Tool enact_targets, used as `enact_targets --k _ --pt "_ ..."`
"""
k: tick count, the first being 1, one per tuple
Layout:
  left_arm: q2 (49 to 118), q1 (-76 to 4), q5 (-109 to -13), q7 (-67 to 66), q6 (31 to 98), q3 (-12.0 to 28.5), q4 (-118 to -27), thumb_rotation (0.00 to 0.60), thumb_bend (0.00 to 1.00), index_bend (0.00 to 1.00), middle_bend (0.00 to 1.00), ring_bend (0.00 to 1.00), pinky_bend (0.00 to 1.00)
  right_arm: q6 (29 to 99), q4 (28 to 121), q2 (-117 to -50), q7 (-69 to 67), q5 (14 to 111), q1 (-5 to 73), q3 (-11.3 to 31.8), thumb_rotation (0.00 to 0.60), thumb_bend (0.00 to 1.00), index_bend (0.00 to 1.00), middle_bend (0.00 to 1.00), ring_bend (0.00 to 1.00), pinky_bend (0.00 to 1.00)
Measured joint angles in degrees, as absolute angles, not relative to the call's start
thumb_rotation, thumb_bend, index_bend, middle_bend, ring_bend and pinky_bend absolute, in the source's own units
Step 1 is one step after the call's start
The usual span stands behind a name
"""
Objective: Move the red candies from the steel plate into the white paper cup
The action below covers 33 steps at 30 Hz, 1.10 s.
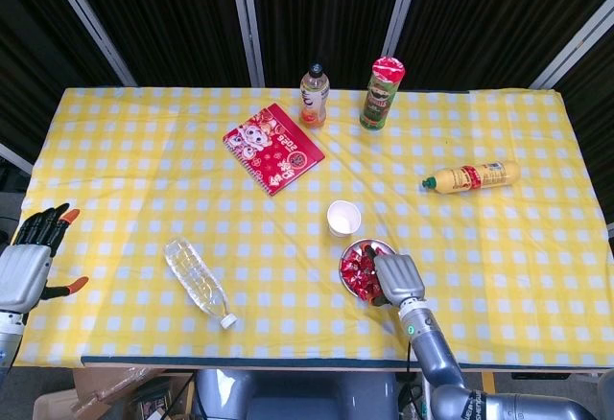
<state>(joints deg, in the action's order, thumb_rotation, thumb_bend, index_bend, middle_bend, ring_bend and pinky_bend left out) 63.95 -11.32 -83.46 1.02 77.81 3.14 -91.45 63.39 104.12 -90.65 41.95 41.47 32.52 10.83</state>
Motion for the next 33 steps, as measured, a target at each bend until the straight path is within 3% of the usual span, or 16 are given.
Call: enact_targets --k 10,18,33 --pt "63.95 -11.49 -83.31 0.87 77.53 3.14 -91.66 0.6 0.09 0.0 0.0 0.0 0.0 62.43 98.42 -93.48 40.29 39.64 34.4 10.36 0.6 0.32 0.34 0.78 0.79 0.91" --pt "63.96 -11.64 -83.03 0.96 77.15 3.15 -91.8 0.6 0.09 0.0 0.0 0.0 0.0 61.43 95.63 -94.63 37.72 39.33 35.35 10.25 0.6 0.53 0.55 0.79 0.8 0.91" --pt "63.77 -11.66 -82.97 1.67 77.02 3.07 -91.88 0.6 0.09 0.0 0.0 0.0 0.0 63.52 98.29 -93.05 33.97 44.43 35.24 10.31 0.6 0.57 0.6 0.81 0.81 0.92"
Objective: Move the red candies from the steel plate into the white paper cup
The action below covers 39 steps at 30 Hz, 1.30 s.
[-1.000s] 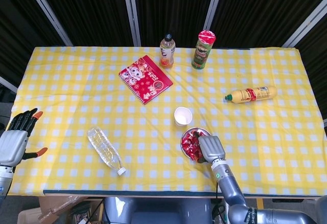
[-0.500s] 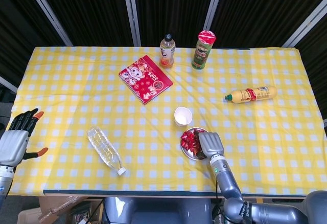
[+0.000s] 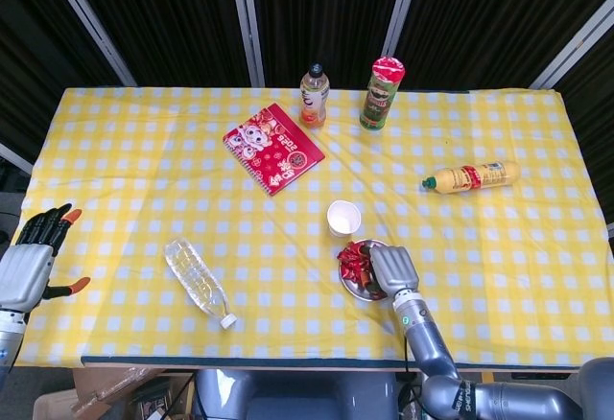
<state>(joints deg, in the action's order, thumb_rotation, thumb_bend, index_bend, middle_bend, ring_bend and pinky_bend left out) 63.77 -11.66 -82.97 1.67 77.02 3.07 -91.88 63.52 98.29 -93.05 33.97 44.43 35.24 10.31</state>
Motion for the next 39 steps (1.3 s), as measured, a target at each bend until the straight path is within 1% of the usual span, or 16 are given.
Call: enact_targets --k 12,17,23,30,39 --pt "63.68 -11.65 -82.91 1.95 77.01 3.04 -91.88 0.6 0.09 0.0 0.0 0.0 0.0 67.16 104.72 -88.67 34.69 46.01 35.41 11.63 0.6 0.57 0.6 0.81 0.81 0.92" --pt "63.66 -11.69 -82.95 2.14 76.92 3.0 -91.84 0.6 0.09 0.0 0.0 0.0 0.0 68.46 107.52 -86.78 35.02 45.81 35.98 13.56 0.6 0.56 0.6 0.81 0.81 0.92" --pt "63.64 -11.81 -82.78 2.11 76.75 3.08 -92.02 0.6 0.09 0.0 0.0 0.0 0.0 68.81 110.04 -85.05 35.06 43.77 37.7 16.86 0.6 0.56 0.6 0.81 0.81 0.92" --pt "63.55 -12.02 -82.44 2.26 76.25 3.18 -92.25 0.6 0.09 0.0 0.0 0.0 0.0 68.11 109.71 -84.84 36.29 40.59 40.69 18.97 0.6 0.56 0.6 0.81 0.81 0.92" --pt "63.3 -12.4 -81.96 2.97 75.43 3.35 -92.42 0.6 0.09 0.0 0.0 0.0 0.0 65.75 104.53 -87.14 36.52 36.23 44.26 19.96 0.6 0.57 0.6 0.81 0.81 0.92"
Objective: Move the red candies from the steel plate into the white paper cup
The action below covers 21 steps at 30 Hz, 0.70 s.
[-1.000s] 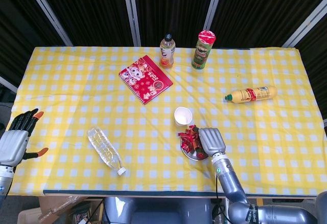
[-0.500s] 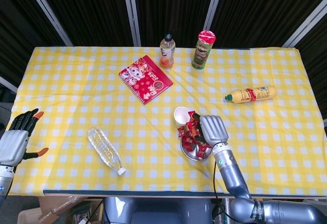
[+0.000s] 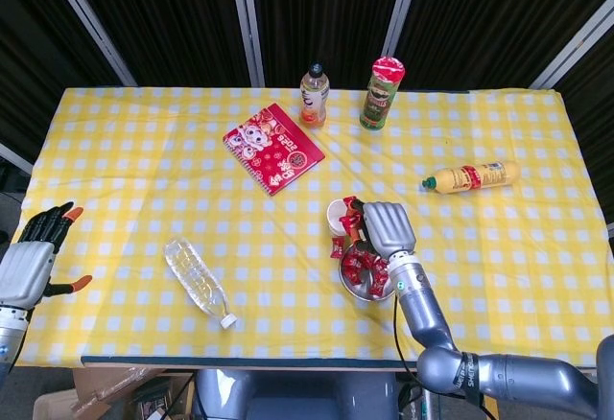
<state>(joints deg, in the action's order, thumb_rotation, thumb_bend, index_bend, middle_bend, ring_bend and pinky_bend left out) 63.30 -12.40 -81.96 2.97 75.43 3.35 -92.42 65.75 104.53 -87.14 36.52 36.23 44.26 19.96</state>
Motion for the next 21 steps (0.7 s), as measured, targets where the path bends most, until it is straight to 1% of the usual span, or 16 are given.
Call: enact_targets --k 14,18,21 --pt "62.88 -12.63 -81.38 3.9 74.31 3.15 -92.28 0.6 0.09 0.0 0.0 0.0 0.0 61.35 93.64 -92.79 33.76 33.65 48.12 18.96 0.6 0.57 0.6 0.81 0.81 0.92" --pt "62.84 -12.62 -81.46 4.2 74.28 3.07 -92.08 0.6 0.09 0.0 0.0 0.0 0.0 61.03 92.36 -93.48 33.04 33.76 48.51 18.42 0.6 0.54 0.53 0.81 0.81 0.92" --pt "62.84 -12.63 -81.59 4.25 74.28 3.01 -92.06 0.6 0.09 0.0 0.0 0.0 0.0 61.44 92.32 -93.55 32.77 34.4 48.57 18.21 0.6 0.48 0.48 0.81 0.81 0.92"
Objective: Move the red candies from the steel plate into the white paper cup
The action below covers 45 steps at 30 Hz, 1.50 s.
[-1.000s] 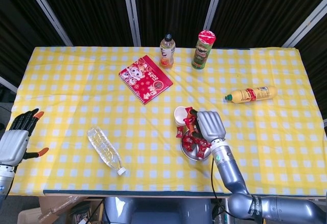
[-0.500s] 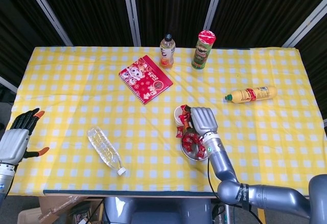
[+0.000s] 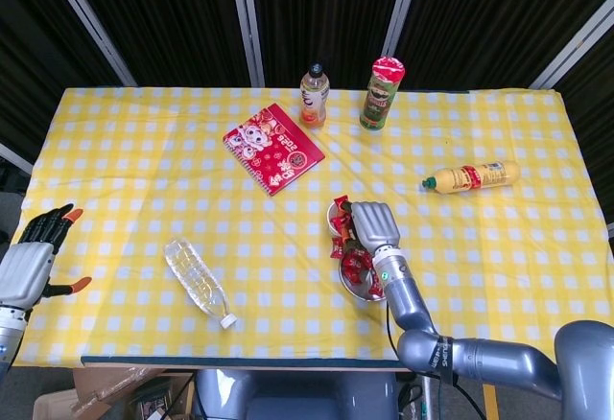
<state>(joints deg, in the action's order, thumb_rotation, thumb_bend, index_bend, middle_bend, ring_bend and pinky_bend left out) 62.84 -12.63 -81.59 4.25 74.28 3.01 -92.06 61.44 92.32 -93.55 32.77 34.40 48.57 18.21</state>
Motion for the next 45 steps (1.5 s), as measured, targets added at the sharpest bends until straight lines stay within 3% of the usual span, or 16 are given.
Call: enact_targets --k 11,19,32,37,45 --pt "62.78 -12.65 -81.74 4.16 74.3 2.89 -92.1 0.6 0.09 0.0 0.0 0.0 0.0 63.52 93.61 -93.45 32.48 36.06 48.54 17.62 0.6 0.33 0.42 0.81 0.81 0.92" --pt "62.7 -12.68 -81.58 4.13 74.19 2.9 -92.24 0.6 0.09 0.0 0.0 0.0 0.0 64.12 93.18 -93.72 32.39 36.3 48.76 17.6 0.6 0.32 0.42 0.81 0.81 0.92" --pt "62.58 -12.87 -81.24 3.55 73.81 2.93 -92.7 0.6 0.09 0.0 0.0 0.0 0.0 63.88 92.37 -93.8 31.58 36.56 48.72 17.43 0.6 0.32 0.51 0.81 0.81 0.92" --pt "62.61 -12.86 -81.09 3.43 73.82 2.96 -92.7 0.6 0.09 0.0 0.0 0.0 0.0 63.99 92.52 -93.8 30.71 37.83 48.63 17.57 0.6 0.33 0.42 0.81 0.81 0.92" --pt "62.67 -12.75 -81.39 4.01 74.14 2.92 -92.23 0.6 0.09 0.0 0.0 0.0 0.0 67.27 97.65 -92.16 30.07 43.42 48.1 17.99 0.6 0.32 0.4 0.81 0.81 0.92"
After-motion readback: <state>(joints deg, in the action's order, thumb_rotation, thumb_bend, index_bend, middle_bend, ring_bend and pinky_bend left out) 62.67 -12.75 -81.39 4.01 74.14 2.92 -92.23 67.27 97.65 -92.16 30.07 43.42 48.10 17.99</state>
